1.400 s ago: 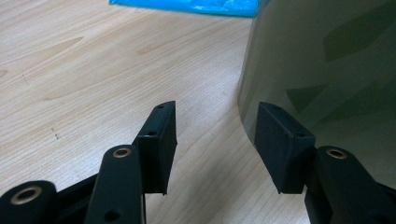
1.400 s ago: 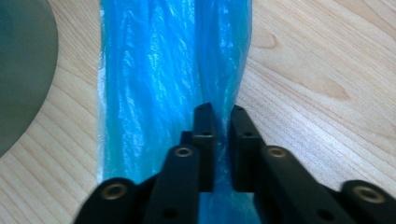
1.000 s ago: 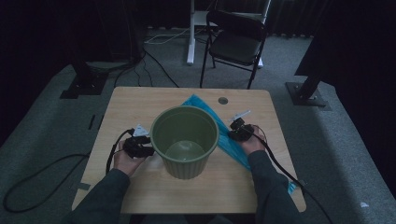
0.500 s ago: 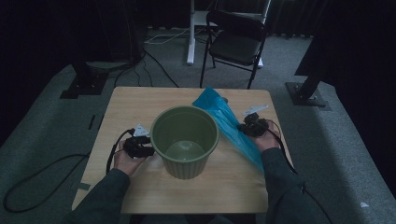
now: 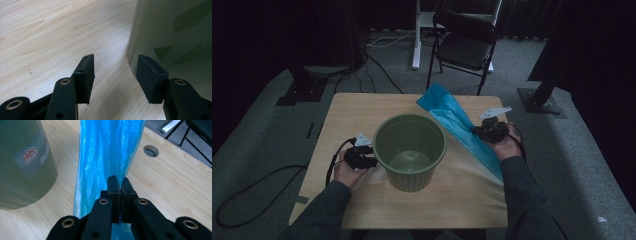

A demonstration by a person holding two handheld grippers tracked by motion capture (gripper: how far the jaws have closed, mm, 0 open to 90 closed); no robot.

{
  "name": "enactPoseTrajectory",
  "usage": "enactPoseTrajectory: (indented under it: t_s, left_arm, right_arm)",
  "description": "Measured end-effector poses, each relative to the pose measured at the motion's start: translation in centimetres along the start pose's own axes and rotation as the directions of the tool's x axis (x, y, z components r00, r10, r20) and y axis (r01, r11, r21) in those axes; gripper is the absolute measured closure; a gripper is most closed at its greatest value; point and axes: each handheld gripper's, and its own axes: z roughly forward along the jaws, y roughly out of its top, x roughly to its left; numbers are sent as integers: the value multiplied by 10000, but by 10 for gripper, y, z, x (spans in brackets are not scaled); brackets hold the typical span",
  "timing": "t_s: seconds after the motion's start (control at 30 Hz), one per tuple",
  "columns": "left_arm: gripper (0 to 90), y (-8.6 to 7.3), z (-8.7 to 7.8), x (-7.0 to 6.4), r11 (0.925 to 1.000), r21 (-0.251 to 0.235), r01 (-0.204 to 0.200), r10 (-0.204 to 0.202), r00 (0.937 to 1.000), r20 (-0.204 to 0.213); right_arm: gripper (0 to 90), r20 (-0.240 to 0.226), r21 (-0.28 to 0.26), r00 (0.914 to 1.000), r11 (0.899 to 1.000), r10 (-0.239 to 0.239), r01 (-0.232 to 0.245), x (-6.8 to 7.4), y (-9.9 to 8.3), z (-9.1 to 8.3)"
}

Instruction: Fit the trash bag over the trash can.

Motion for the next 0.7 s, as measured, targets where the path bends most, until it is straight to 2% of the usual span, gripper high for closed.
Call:
enactPoseTrajectory:
  t_s: [0.17,0.7]
  left_arm:
    - [487,0,0,0,10000,10,8,-8,10000,9]
    - [488,0,1,0,10000,21,-9,9,10000,21]
  right_arm:
    - [890,-20,-174,9997,9995,-262,261,1,4,-11]
    - [889,-282,-383,9973,9971,-672,661,-1,7,-30]
